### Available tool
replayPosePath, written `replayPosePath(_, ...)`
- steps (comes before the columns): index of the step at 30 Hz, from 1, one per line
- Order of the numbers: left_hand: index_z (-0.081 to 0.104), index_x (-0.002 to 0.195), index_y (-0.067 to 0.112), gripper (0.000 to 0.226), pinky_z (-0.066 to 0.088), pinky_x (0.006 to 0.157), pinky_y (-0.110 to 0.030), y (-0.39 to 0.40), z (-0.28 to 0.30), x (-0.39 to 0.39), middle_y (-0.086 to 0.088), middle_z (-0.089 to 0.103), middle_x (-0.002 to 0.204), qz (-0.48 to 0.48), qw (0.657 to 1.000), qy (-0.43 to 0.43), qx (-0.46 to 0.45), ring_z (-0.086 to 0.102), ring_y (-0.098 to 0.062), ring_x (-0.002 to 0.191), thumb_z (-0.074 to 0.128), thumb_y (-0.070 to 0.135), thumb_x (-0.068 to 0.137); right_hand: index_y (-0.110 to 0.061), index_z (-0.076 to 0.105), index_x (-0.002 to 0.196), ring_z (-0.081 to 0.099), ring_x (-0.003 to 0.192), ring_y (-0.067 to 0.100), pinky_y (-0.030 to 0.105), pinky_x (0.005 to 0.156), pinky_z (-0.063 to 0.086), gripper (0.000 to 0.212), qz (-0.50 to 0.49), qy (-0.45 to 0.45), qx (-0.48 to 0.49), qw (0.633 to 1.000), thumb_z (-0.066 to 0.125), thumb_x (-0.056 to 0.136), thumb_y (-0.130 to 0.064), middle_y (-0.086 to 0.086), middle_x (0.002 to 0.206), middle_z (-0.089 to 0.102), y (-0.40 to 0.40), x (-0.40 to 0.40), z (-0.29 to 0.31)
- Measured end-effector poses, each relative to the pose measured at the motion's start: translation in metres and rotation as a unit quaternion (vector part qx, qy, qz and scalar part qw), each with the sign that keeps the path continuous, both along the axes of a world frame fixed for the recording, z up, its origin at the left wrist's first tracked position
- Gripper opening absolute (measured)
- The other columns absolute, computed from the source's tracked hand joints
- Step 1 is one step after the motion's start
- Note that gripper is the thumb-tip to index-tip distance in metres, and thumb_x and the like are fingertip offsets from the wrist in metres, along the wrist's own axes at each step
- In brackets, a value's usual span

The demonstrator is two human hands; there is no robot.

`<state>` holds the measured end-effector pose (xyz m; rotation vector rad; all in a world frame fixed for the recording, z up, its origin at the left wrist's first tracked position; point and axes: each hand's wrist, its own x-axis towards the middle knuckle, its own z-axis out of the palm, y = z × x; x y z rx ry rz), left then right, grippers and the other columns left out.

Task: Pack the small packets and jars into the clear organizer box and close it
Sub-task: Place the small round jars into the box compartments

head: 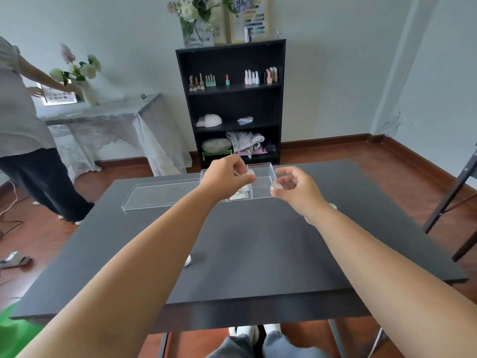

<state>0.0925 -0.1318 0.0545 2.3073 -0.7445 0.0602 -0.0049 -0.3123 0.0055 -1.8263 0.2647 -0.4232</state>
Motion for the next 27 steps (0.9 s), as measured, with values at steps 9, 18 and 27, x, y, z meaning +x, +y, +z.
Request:
replayPosePath(9,0.063,0.083,0.031,0.016,0.037,0.089,-0.039,-0.05,-0.017,0.043,0.012,0.067,0.092,0.018,0.985,-0.047,0.167,0.056,-0.017,0.101,0.064,0.046,0.076,-0.035,0.056,0.115,0.057,0.084,0.003,0.018,0.056,0.042,0.042,-0.024,0.002,-0.053,0.998,0.07,0.079,-0.019,-0.015,0.099,0.066,-0.01,0.036,0.014)
replayPosePath(18,0.068,0.075,0.03,0.014,0.05,0.092,-0.043,-0.067,-0.007,0.067,0.014,0.07,0.09,-0.116,0.946,0.024,0.3,0.064,-0.011,0.093,0.079,0.039,0.073,-0.033,0.057,0.114,0.057,0.077,0.0,0.018,0.058,0.039,0.041,-0.01,0.037,-0.125,0.991,0.069,0.078,-0.019,-0.016,0.103,0.068,-0.027,0.06,0.025)
replayPosePath(27,0.075,0.082,0.028,0.02,0.054,0.083,-0.036,-0.073,-0.013,0.075,0.007,0.073,0.089,-0.135,0.928,0.031,0.346,0.065,-0.015,0.088,0.08,0.044,0.071,-0.025,0.062,0.109,0.062,0.094,0.011,0.023,0.068,0.045,0.031,0.02,0.053,-0.101,0.993,0.071,0.08,-0.016,-0.011,0.104,0.069,-0.026,0.069,0.014)
